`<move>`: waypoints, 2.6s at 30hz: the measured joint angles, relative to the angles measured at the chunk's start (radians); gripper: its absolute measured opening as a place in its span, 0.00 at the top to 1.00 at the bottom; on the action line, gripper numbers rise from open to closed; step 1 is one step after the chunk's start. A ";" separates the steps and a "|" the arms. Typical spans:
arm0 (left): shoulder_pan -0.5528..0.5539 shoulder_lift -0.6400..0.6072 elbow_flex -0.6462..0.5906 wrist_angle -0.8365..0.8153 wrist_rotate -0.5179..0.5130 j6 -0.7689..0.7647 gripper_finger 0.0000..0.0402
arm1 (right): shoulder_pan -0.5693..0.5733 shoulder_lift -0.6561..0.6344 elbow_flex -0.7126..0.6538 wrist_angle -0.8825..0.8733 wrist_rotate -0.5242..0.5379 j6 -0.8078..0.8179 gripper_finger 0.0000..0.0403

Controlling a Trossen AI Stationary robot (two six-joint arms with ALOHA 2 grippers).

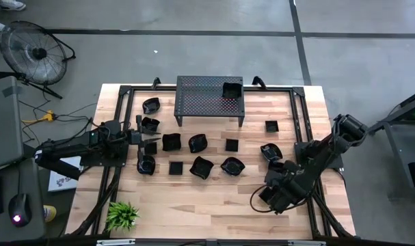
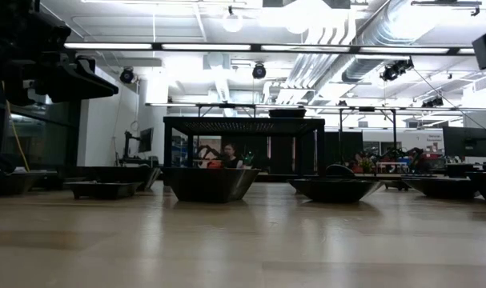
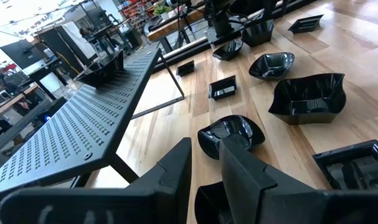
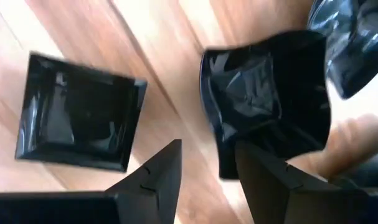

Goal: Pick & Place Mini shaped plates
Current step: Stack the black distorted square plate on top of the black distorted square plate on the shelf

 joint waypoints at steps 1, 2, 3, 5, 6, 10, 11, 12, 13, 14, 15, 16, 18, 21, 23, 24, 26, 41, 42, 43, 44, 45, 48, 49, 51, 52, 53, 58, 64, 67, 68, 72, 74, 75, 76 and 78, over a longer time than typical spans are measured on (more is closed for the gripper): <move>0.000 0.000 0.000 0.000 0.000 0.000 0.80 | 0.000 0.000 0.000 -0.002 0.016 -0.001 0.64; 0.000 0.000 0.000 0.000 0.000 0.000 0.80 | 0.000 0.000 0.000 -0.004 0.030 -0.005 0.64; 0.000 0.000 0.000 0.000 0.000 0.000 0.80 | 0.001 0.000 0.000 -0.010 0.044 -0.011 0.64; 0.000 0.000 0.000 0.000 0.000 0.000 0.80 | 0.007 0.000 0.000 -0.018 0.076 -0.031 0.64; 0.000 0.000 0.000 0.000 0.000 0.000 0.80 | 0.012 0.000 0.000 -0.019 0.093 -0.040 0.64; 0.000 0.000 0.000 0.000 0.000 0.000 0.80 | 0.027 0.000 0.000 -0.021 0.130 -0.069 0.65; 0.000 0.000 0.000 0.000 0.000 0.000 0.80 | 0.031 0.000 0.000 -0.021 0.130 -0.073 0.65; 0.000 0.000 0.000 0.000 0.000 0.000 0.80 | 0.035 0.000 0.000 -0.021 0.130 -0.075 0.65; 0.000 0.000 0.000 0.000 0.000 0.000 0.80 | 0.040 0.000 0.000 -0.021 0.130 -0.075 0.65; 0.000 0.000 0.000 0.000 0.000 0.000 0.80 | 0.043 0.000 -0.002 -0.018 0.132 -0.075 0.65; 0.000 0.000 0.000 0.000 0.000 0.000 0.80 | 0.046 0.000 -0.009 -0.006 0.133 -0.075 0.65; 0.000 0.000 0.000 0.000 0.000 0.000 0.80 | 0.049 0.000 -0.019 0.005 0.132 -0.075 0.65; 0.000 0.000 0.000 0.000 0.000 0.000 0.80 | 0.052 0.000 -0.046 0.036 0.121 -0.076 0.65; 0.000 0.000 0.000 0.000 0.000 0.000 0.80 | 0.052 0.000 -0.079 0.055 0.083 -0.061 0.65; 0.000 0.000 0.000 0.000 0.000 0.000 0.80 | 0.052 0.000 -0.089 0.061 0.068 -0.053 0.65; 0.000 0.000 0.000 0.000 0.000 0.000 0.80 | 0.052 0.000 -0.091 0.063 0.067 -0.053 0.65; 0.000 0.000 0.000 0.000 0.000 0.000 0.80 | 0.052 0.000 -0.091 0.065 0.070 -0.053 0.65; 0.000 0.000 0.000 0.000 0.000 0.000 0.80 | 0.043 0.000 -0.175 0.202 0.026 -0.057 0.73; 0.000 0.000 0.000 0.000 0.000 0.000 0.80 | 0.043 0.000 -0.175 0.203 0.025 -0.058 0.75; 0.000 0.000 0.000 0.000 0.000 0.000 0.80 | 0.043 0.000 -0.174 0.204 0.024 -0.059 0.76; 0.000 0.000 0.000 0.000 0.000 0.000 0.80 | 0.043 0.000 -0.171 0.202 0.022 -0.060 0.77; 0.000 0.000 0.000 0.000 0.000 0.000 0.80 | 0.043 0.000 -0.167 0.200 0.022 -0.062 0.79; 0.000 0.000 0.000 0.000 0.000 0.000 0.80 | 0.043 0.000 -0.156 0.196 0.019 -0.077 0.82; 0.000 0.000 0.000 0.000 0.000 0.000 0.80 | 0.043 0.000 -0.153 0.190 0.019 -0.078 0.82; 0.000 0.000 0.000 0.000 0.000 0.000 0.80 | 0.043 0.000 -0.148 0.182 0.019 -0.079 0.83; 0.000 0.000 0.000 0.000 0.000 0.000 0.80 | 0.043 0.000 -0.147 0.181 0.019 -0.079 0.84; 0.000 0.000 0.000 0.000 0.000 0.000 0.80 | 0.043 0.000 -0.146 0.180 0.019 -0.079 0.84; 0.000 0.000 0.000 0.000 0.000 0.000 0.80 | 0.043 0.000 -0.146 0.177 0.017 -0.079 0.85; 0.000 0.000 0.000 0.000 0.000 0.000 0.80 | 0.042 0.000 -0.146 0.177 0.009 -0.077 0.85; 0.000 0.000 0.000 0.000 0.000 0.000 0.80 | 0.042 0.000 -0.146 0.177 0.013 -0.072 0.85; 0.000 0.000 0.000 0.000 0.000 0.000 0.80 | 0.042 0.000 -0.146 0.177 0.015 -0.068 0.85; 0.000 0.000 0.000 0.000 0.000 0.000 0.80 | 0.042 0.000 -0.146 0.178 0.015 -0.060 0.85; 0.000 0.000 0.000 0.000 0.000 0.000 0.80 | 0.042 0.000 -0.146 0.178 0.015 -0.057 0.85; 0.000 0.000 0.000 0.000 0.000 0.000 0.80 | 0.042 0.000 -0.146 0.178 0.015 -0.056 0.85; 0.000 0.000 0.000 0.000 0.000 0.000 0.80 | 0.042 -0.001 -0.146 0.178 0.015 -0.056 0.85; 0.000 0.000 0.000 0.000 0.000 0.000 0.80 | 0.042 -0.001 -0.146 0.178 0.013 -0.052 0.85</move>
